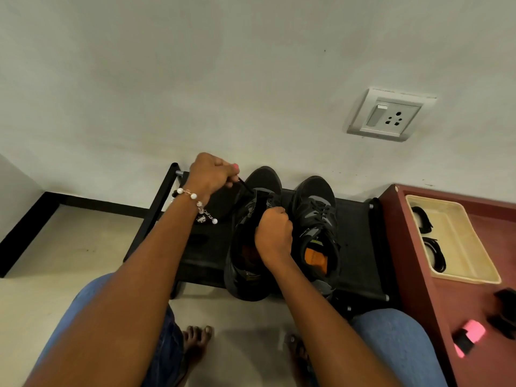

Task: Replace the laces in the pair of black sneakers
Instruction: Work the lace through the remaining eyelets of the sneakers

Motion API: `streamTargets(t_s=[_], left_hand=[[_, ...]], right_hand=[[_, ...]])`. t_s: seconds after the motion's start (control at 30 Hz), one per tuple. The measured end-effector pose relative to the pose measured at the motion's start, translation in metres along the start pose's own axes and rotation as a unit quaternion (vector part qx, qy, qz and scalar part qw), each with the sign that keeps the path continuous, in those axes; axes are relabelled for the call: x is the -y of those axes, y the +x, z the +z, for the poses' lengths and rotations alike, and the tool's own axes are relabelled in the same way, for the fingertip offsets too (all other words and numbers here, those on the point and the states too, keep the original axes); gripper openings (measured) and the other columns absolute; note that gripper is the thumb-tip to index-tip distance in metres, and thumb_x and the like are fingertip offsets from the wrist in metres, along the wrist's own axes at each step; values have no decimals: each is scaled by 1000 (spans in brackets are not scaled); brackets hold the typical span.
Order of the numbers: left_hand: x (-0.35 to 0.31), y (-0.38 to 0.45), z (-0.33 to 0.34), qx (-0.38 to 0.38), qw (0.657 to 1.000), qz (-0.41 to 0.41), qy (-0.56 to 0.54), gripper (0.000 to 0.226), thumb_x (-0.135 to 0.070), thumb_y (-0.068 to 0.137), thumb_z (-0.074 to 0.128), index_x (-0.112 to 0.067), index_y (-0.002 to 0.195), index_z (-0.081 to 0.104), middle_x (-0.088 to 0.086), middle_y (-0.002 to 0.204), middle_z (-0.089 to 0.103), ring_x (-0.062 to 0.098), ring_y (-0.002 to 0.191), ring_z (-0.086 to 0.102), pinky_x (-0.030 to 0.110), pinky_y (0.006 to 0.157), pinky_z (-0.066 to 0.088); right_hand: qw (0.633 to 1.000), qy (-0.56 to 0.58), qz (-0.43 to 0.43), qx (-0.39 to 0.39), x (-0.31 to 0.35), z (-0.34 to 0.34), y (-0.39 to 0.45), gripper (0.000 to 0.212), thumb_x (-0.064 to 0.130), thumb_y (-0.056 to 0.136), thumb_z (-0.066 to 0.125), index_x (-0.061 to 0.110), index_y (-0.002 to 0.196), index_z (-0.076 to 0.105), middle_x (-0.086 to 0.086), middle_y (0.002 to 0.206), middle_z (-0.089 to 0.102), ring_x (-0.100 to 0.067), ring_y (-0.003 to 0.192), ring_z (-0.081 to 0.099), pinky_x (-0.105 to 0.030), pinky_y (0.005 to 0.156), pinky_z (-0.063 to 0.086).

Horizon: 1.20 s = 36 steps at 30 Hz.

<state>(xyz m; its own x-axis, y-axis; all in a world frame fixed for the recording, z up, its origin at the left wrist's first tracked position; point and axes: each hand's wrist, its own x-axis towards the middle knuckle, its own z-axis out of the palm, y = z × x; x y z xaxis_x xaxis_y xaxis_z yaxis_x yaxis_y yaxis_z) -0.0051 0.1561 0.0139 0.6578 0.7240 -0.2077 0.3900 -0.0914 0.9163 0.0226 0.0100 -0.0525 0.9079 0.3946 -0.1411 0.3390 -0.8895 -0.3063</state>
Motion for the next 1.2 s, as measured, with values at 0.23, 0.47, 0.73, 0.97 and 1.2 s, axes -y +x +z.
streamTargets(t_s=[0.23,0.47,0.73,0.97,1.2], left_hand=[[-59,-28,-33,14,973,46,-224,12,-12,91,64,-6,97,72,10,84,71,17,59,62,31,67,58],[-83,-41,-38,86,892,-42,-441,21,1,96,47,5,107,64,17,91,66,24,77,70,36,72,60],[-78,-37,-33,137,845,-101,-507,27,7,95,43,15,118,55,25,119,61,34,103,68,43,91,54],[-37,3,-38,-38,900,-69,-428,23,7,91,47,-8,100,63,3,90,61,20,99,62,33,101,46],[-16,4,-22,70,996,-24,45,34,-28,94,61,-31,128,59,1,85,62,13,62,50,25,54,45]], right_hand=[[976,149,-7,159,-4,-55,7,29,12,92,57,12,72,36,-6,79,46,-22,70,49,-32,59,39],[931,332,-135,59,8,-109,-2,38,24,85,74,3,116,66,-8,110,70,-17,101,65,-32,94,53],[831,503,-199,129,29,-110,-16,21,21,93,65,3,101,71,-7,95,74,-13,92,68,-21,87,52],[832,531,-98,126,-15,-140,17,17,18,93,64,5,87,73,0,60,59,-13,58,55,-27,67,50],[868,487,-77,60,-23,-142,27,22,22,95,63,4,88,74,2,56,49,-3,43,41,-26,55,43]])
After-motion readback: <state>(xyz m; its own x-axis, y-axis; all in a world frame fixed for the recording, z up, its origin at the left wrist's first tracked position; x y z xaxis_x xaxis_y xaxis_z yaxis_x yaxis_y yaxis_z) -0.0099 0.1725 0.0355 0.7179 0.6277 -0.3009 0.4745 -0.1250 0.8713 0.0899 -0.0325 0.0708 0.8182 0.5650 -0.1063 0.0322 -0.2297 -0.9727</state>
